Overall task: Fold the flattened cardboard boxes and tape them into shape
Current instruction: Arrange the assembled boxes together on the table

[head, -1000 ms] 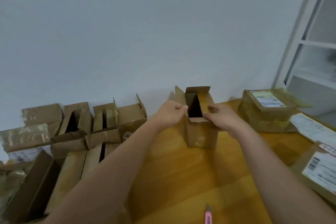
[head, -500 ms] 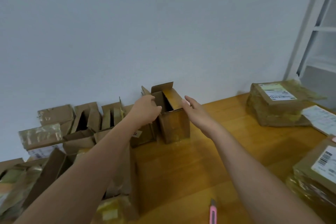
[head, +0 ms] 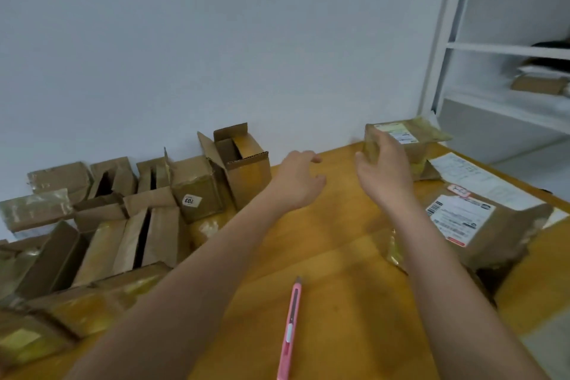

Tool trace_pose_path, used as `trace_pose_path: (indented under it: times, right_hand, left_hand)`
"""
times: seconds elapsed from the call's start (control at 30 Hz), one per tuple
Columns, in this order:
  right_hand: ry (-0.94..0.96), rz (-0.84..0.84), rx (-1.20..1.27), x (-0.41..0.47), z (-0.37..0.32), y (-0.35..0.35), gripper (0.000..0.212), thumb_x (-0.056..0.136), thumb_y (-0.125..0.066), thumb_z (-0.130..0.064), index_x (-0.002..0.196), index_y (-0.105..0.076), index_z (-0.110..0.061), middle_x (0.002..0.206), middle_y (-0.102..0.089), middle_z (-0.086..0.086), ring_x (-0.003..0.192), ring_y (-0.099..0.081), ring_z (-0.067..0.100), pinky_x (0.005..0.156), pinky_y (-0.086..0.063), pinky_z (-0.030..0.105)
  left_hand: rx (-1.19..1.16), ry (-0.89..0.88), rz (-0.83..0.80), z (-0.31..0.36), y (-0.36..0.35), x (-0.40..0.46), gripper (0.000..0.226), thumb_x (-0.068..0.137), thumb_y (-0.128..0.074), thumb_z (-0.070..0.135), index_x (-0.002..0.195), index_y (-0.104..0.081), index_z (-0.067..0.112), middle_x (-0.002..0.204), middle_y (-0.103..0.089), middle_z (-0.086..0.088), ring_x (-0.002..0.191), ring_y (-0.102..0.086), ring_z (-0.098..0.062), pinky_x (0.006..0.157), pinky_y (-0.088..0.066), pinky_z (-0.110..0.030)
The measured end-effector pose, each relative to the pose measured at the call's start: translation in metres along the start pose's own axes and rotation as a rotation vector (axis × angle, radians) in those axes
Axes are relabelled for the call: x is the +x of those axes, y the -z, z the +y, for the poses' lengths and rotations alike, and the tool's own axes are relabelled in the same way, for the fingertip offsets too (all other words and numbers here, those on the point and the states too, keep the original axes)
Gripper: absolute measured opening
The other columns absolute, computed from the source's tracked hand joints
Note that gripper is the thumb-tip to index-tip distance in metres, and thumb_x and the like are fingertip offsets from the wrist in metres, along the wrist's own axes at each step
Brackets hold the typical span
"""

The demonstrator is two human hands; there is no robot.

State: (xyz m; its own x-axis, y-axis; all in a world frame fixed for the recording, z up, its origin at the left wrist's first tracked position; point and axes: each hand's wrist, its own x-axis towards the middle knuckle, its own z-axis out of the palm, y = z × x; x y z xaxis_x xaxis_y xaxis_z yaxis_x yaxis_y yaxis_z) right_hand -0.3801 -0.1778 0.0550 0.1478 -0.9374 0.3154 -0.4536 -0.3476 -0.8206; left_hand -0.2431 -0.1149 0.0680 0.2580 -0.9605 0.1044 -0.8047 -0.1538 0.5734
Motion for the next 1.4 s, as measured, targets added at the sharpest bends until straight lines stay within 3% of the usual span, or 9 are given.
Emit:
trace_pose_path:
  times: [0.2,0.37,0.53,0.63,0.7,0.97,1.13,1.27,1.4]
  right_hand:
    - [-0.189,0.195,-0.266,-0.032,0.054,0.068,0.062,0.097,-0.052,-0.025,0.152,-0.027,-0.017,0.160,-0.017,0.016,0.148,-0.007,0.036,0.120,-0.013,0.052]
    - [-0.268,0.333,-0.424,-0.058,0.103,0.106,0.066,0.095,-0.055,-0.037,0.150,-0.029,-0.010,0.158,-0.015,0.025,0.147,-0.006,0.040,0.117,-0.010,0.055]
    - [-0.476,0.308,0.042,-0.073,0.141,0.122,0.063,0.102,-0.023,-0.055,0.149,-0.035,-0.014,0.154,-0.035,0.015,0.141,-0.031,0.037,0.115,-0.025,0.052]
    - [-0.644,0.240,0.373,-0.085,0.144,0.118,0.066,0.100,-0.013,-0.061,0.145,-0.042,-0.021,0.149,-0.045,0.011,0.137,-0.040,0.036,0.112,-0.033,0.052]
    - [-0.685,0.221,0.437,-0.088,0.146,0.115,0.073,0.097,-0.010,-0.066,0.144,-0.044,-0.022,0.146,-0.048,0.012,0.135,-0.042,0.036,0.112,-0.035,0.054]
    - [-0.600,0.167,0.539,-0.085,0.129,0.104,0.075,0.093,-0.012,-0.071,0.133,-0.057,-0.027,0.144,-0.051,0.008,0.134,-0.045,0.033,0.109,-0.037,0.058]
    - [-0.472,-0.045,0.495,-0.080,0.120,0.092,0.045,0.101,-0.047,-0.044,0.144,-0.036,-0.047,0.153,-0.037,-0.003,0.135,-0.042,0.031,0.097,-0.047,0.057]
    - [-0.317,-0.213,0.531,-0.071,0.096,0.065,0.081,0.097,-0.049,-0.004,0.138,-0.020,-0.068,0.150,-0.032,-0.014,0.128,-0.048,0.028,0.087,-0.056,0.054]
    - [-0.215,-0.325,0.544,-0.059,0.055,0.025,0.084,0.096,-0.042,0.003,0.138,-0.021,-0.066,0.157,-0.026,-0.014,0.132,-0.045,0.029,0.086,-0.057,0.052]
  left_hand:
    - [-0.027,-0.107,-0.215,0.045,-0.071,-0.024,0.045,0.099,-0.054,0.031,0.141,-0.049,0.017,0.150,-0.042,-0.001,0.132,-0.046,-0.021,0.104,-0.039,-0.029]
    - [-0.181,-0.292,-0.312,0.069,-0.112,-0.042,0.060,0.088,-0.060,0.059,0.138,-0.054,0.027,0.136,-0.053,0.014,0.119,-0.046,0.001,0.098,-0.038,-0.017]
    - [0.165,-0.452,-0.319,0.077,-0.147,-0.043,0.080,0.078,-0.055,0.077,0.141,-0.048,0.028,0.154,-0.038,0.006,0.141,-0.029,-0.017,0.119,-0.015,-0.054]
    - [0.262,-0.474,-0.200,0.087,-0.153,-0.047,0.068,0.080,-0.055,0.075,0.118,-0.059,0.019,0.122,-0.060,0.001,0.106,-0.050,-0.015,0.090,-0.042,-0.036]
    - [0.351,-0.455,-0.135,0.091,-0.154,-0.049,0.063,0.081,-0.055,0.073,0.108,-0.056,0.017,0.108,-0.061,-0.001,0.089,-0.046,-0.014,0.073,-0.038,-0.032]
    - [0.536,-0.424,0.007,0.096,-0.150,-0.056,0.052,0.098,-0.037,0.058,0.122,-0.051,0.014,0.110,-0.062,-0.012,0.098,-0.058,-0.029,0.063,-0.040,-0.033]
    - [0.189,-0.150,0.108,0.073,-0.118,-0.053,0.041,0.106,-0.028,0.038,0.088,-0.053,0.011,0.074,-0.052,-0.002,0.064,-0.051,-0.021,0.050,-0.030,-0.031]
    - [-0.033,-0.025,0.193,0.039,-0.085,-0.059,0.041,0.106,-0.028,0.038,0.086,-0.054,0.014,0.072,-0.059,-0.002,0.060,-0.057,-0.018,0.052,-0.049,-0.033]
    - [-0.126,0.086,0.348,0.006,-0.036,-0.079,0.020,0.102,-0.047,0.031,0.093,-0.059,0.018,0.079,-0.060,0.006,0.066,-0.062,-0.010,0.059,-0.057,-0.023]
